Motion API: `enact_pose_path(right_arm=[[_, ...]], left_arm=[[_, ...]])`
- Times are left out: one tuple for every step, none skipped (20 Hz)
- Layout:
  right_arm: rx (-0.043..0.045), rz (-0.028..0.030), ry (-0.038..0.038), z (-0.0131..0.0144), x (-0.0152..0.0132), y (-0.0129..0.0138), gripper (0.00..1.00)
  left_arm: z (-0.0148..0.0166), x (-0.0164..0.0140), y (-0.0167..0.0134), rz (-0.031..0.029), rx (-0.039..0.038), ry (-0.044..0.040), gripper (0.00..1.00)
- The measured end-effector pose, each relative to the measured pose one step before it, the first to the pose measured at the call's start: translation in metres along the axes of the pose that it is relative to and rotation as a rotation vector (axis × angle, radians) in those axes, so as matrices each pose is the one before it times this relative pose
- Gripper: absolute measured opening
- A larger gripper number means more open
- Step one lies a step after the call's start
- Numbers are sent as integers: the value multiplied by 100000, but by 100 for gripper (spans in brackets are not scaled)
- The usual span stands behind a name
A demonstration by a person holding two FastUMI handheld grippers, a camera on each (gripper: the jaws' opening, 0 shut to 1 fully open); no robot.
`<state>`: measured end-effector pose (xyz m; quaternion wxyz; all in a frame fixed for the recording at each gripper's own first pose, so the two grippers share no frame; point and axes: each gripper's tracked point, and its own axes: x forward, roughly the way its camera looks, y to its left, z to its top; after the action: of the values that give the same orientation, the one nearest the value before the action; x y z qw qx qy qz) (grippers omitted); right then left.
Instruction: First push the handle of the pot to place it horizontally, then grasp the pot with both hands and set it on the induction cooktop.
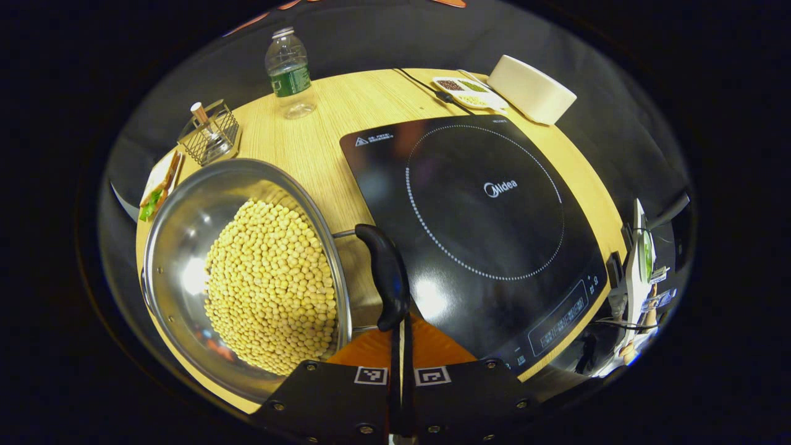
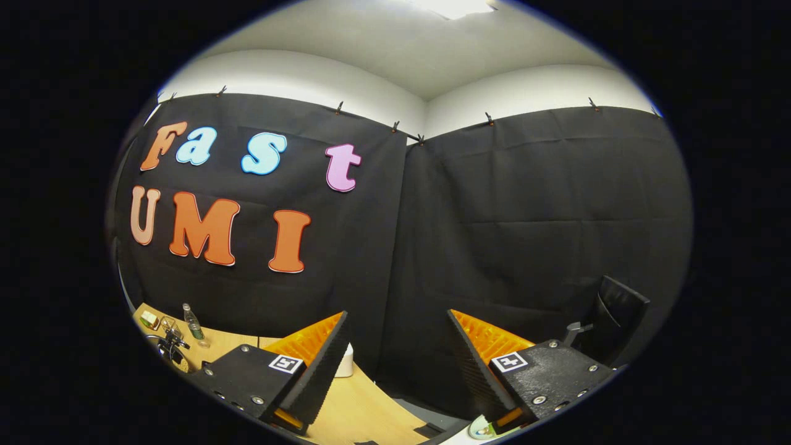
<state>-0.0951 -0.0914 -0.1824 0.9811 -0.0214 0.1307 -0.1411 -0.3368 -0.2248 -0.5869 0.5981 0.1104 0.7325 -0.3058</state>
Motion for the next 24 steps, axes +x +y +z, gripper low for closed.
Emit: enact_pose_path(right_arm=[[30,-499,269,-148,-255,-185,95],[-54,-384,304,-103,-139,-162,95],[-73,-339,336,-100,-111,-51,95],[-35,-226,268,-77,-98,-11,95],[15,-43,246,-67,-127,-88,95],[89,-19,122,-12,-82,57,95],[115,82,288,-99,-72,66,95],[91,268,207,-73,-29,117,95],[41,220,279,-118,-19,196,95],[72,492,262,-173,16,225,95],[152,458,360,-156,-41,218,95],[95,621,778,-276,51,329,95],[-104,712,812,-305,20,352,97],[-292,600,616,-295,49,309,95],[-343,619,403,-172,70,230,95],[-200,503,362,-143,31,244,95],[99,612,341,-137,174,283,95],[385,662,322,-83,115,385,95],[482,792,446,-105,216,464,95],[436,1022,439,-104,163,501,95],[498,1310,629,-183,430,640,95],[826,1981,1677,-366,231,751,95],[1055,2066,2322,-709,249,979,95],[1102,2062,1687,-471,376,1008,95]], left_arm=[[504,175,126,307,-35,-699,1],[381,262,115,248,-21,-680,1],[429,153,136,300,-17,-590,1],[336,-1,84,252,186,-574,1],[400,162,104,330,266,-780,1],[322,190,122,286,345,-697,1],[475,68,154,428,388,-704,1],[245,81,99,446,431,-673,1],[304,106,158,456,248,-797,1],[98,113,159,446,-163,-669,1],[2,-97,-23,405,-382,-254,1],[-136,-148,-58,112,-172,-387,1],[127,-245,-85,-379,-502,-1135,1],[-84,-359,34,60,-60,-808,1],[49,-546,220,229,623,-1075,1],[106,-537,96,-32,379,-1027,1],[198,-611,140,-161,136,-1473,1],[207,-662,226,-265,-90,-1519,1],[284,-791,293,-254,-646,-1640,1],[284,-585,109,-219,-934,-1917,1],[348,-681,533,650,-1047,-1727,1],[282,-753,946,1161,-1035,-1842,1],[428,-721,1060,1810,-1094,-1888,1],[362,-834,1182,1921,-1070,-1865,1]])
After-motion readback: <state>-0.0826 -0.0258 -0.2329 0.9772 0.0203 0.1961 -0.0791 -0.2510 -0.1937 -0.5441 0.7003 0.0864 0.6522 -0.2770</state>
